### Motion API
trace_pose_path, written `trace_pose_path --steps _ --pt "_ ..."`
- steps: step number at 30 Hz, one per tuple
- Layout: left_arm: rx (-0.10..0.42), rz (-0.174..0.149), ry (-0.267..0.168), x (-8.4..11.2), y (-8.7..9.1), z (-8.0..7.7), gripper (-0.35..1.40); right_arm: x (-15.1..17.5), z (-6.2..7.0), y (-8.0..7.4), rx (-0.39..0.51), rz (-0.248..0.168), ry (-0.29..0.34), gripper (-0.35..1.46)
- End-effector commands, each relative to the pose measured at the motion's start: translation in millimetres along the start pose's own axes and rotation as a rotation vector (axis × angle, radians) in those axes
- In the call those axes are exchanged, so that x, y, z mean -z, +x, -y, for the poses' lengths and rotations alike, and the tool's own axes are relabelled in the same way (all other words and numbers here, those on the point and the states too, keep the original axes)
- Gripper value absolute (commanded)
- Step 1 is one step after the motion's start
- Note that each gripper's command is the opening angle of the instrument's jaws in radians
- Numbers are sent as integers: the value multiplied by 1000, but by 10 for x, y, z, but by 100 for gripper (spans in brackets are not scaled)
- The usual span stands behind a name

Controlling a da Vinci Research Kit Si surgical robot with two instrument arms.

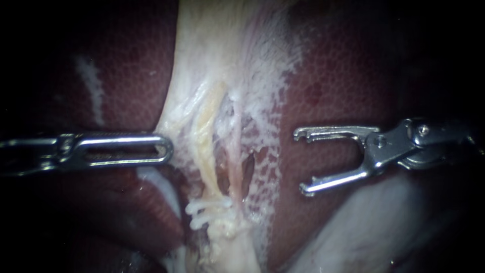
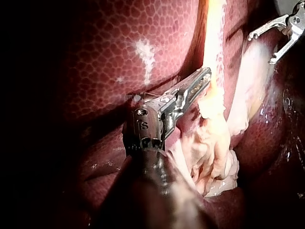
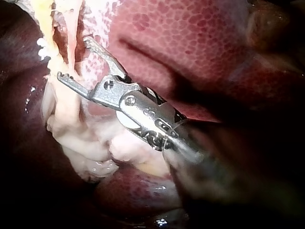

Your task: Going back second clip left tube

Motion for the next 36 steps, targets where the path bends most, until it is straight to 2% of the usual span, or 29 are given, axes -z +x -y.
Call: trace_pose_path --steps 1,8,20,36 --pt "1 0 -3 -3 0 -2 -35 0 0 -1 0 0 0 60" --pt "-2 -2 3 -18 5 -12 -35 0 0 -2 1 0 0 60" --pt "-9 -9 26 -50 19 -13 -35 0 1 -1 1 0 4 60" --pt "-10 -15 24 -56 18 -18 -35 1 3 -1 1 0 4 60"
